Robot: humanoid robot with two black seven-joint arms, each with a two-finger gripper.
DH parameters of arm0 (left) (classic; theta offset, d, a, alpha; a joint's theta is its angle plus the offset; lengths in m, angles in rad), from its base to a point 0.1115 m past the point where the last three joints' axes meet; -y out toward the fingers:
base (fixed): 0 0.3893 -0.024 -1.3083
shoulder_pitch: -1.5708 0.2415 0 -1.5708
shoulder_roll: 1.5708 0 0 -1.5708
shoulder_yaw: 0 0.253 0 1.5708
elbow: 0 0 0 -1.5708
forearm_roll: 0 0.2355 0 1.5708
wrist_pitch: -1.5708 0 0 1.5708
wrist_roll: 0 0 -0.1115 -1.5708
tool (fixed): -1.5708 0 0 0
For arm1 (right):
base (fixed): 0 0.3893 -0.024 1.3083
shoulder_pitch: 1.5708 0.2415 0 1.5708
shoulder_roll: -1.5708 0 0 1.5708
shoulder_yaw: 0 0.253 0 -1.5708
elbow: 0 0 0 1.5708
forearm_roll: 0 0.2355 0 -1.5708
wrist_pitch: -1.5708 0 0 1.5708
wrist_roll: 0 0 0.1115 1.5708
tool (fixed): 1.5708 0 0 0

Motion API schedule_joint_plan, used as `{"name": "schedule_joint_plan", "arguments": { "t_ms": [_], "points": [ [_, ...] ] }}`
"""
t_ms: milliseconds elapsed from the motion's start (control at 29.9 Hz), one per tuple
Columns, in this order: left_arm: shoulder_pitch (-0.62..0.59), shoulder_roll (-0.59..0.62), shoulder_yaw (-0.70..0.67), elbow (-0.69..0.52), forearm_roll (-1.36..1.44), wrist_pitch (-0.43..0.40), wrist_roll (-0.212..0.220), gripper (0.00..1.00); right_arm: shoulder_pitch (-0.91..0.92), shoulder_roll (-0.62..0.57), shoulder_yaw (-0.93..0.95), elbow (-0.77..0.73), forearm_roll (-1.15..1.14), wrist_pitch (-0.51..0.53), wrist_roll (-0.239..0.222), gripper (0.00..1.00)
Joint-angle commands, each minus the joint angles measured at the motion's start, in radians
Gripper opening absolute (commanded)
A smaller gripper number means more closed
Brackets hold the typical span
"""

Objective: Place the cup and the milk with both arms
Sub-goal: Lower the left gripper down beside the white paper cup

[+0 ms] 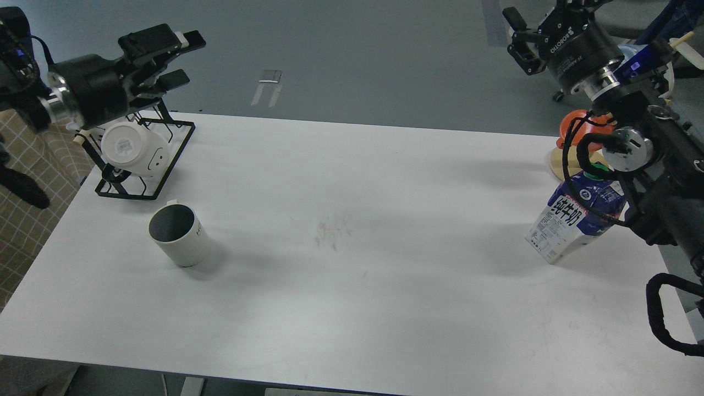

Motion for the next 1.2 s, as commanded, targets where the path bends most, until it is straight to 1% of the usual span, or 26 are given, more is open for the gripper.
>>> {"name": "schedule_joint_plan", "arguments": {
  "t_ms": [0, 33, 100, 134, 167, 234, 267, 301, 368, 435, 468, 502, 568, 669, 769, 836, 970, 1036, 1170],
  "points": [
    [0.062, 0.131, 0.003, -0.074, 0.004, 0.0, -0.019, 0.98, -0.002, 0.001, -0.002, 0.003, 0.0, 0.0, 0.0, 1.0],
    [0.075, 0.152, 0.003, -0.085, 0.008, 0.0, -0.027, 0.98, -0.003, 0.001, -0.002, 0.005, 0.0, 0.0, 0.0, 1.0],
    [0.137, 0.226, 0.003, -0.129, 0.062, 0.0, -0.059, 0.98, -0.006, 0.001, 0.0, 0.008, 0.0, 0.0, 0.0, 1.0],
    [0.149, 0.24, 0.004, -0.138, 0.086, 0.0, -0.068, 0.98, -0.008, 0.001, -0.002, 0.011, 0.0, 0.0, 0.0, 1.0],
    [0.173, 0.261, 0.018, -0.146, 0.14, 0.0, -0.094, 0.98, -0.008, 0.0, -0.002, 0.016, 0.0, -0.001, 0.0, 1.0],
    [0.186, 0.278, 0.041, -0.148, 0.204, 0.0, -0.132, 0.98, -0.008, 0.0, -0.002, 0.016, 0.0, -0.006, 0.0, 1.0],
    [0.188, 0.289, 0.07, -0.148, 0.275, 0.0, -0.181, 0.98, -0.009, 0.0, -0.002, 0.016, 0.0, -0.008, 0.0, 1.0],
    [0.189, 0.293, 0.084, -0.146, 0.315, 0.0, -0.207, 0.98, -0.009, 0.0, -0.002, 0.016, 0.0, -0.008, 0.0, 1.0],
    [0.189, 0.306, 0.142, -0.146, 0.457, 0.0, -0.292, 0.98, -0.017, 0.0, -0.002, 0.025, 0.0, -0.014, 0.0, 1.0],
    [0.191, 0.307, 0.167, -0.14, 0.519, 0.0, -0.321, 0.98, -0.023, 0.0, -0.002, 0.028, -0.001, -0.014, 0.001, 1.0],
    [0.192, 0.309, 0.183, -0.135, 0.577, 0.0, -0.344, 0.98, -0.025, 0.0, -0.002, 0.032, -0.001, -0.014, 0.0, 1.0],
    [0.192, 0.309, 0.19, -0.134, 0.605, 0.0, -0.355, 0.98, -0.028, -0.002, -0.002, 0.034, -0.001, -0.014, 0.0, 1.0],
    [0.192, 0.309, 0.225, -0.134, 0.695, 0.0, -0.393, 0.98, -0.035, -0.002, -0.002, 0.036, -0.001, -0.014, 0.0, 1.0],
    [0.183, 0.3, 0.272, -0.125, 0.72, 0.0, -0.396, 0.98, -0.037, 0.001, -0.002, 0.037, -0.001, -0.014, 0.0, 1.0],
    [0.175, 0.269, 0.276, -0.091, 0.711, 0.0, -0.396, 0.98, -0.037, 0.001, -0.002, 0.039, -0.001, -0.014, 0.0, 1.0],
    [0.145, 0.206, 0.277, -0.021, 0.717, 0.0, -0.396, 0.98, -0.038, 0.0, -0.002, 0.045, -0.001, -0.014, 0.0, 1.0],
    [0.074, 0.165, 0.277, 0.055, 0.705, 0.0, -0.396, 0.98, -0.038, -0.005, -0.002, 0.048, -0.001, -0.014, 0.0, 1.0],
    [0.039, 0.117, 0.279, 0.108, 0.696, 0.0, -0.396, 0.98, -0.038, -0.006, -0.002, 0.049, -0.001, -0.014, 0.0, 1.0],
    [0.04, 0.093, 0.28, 0.156, 0.696, 0.0, -0.393, 0.98, -0.04, -0.003, -0.002, 0.049, -0.001, -0.014, 0.0, 1.0]
  ]
}}
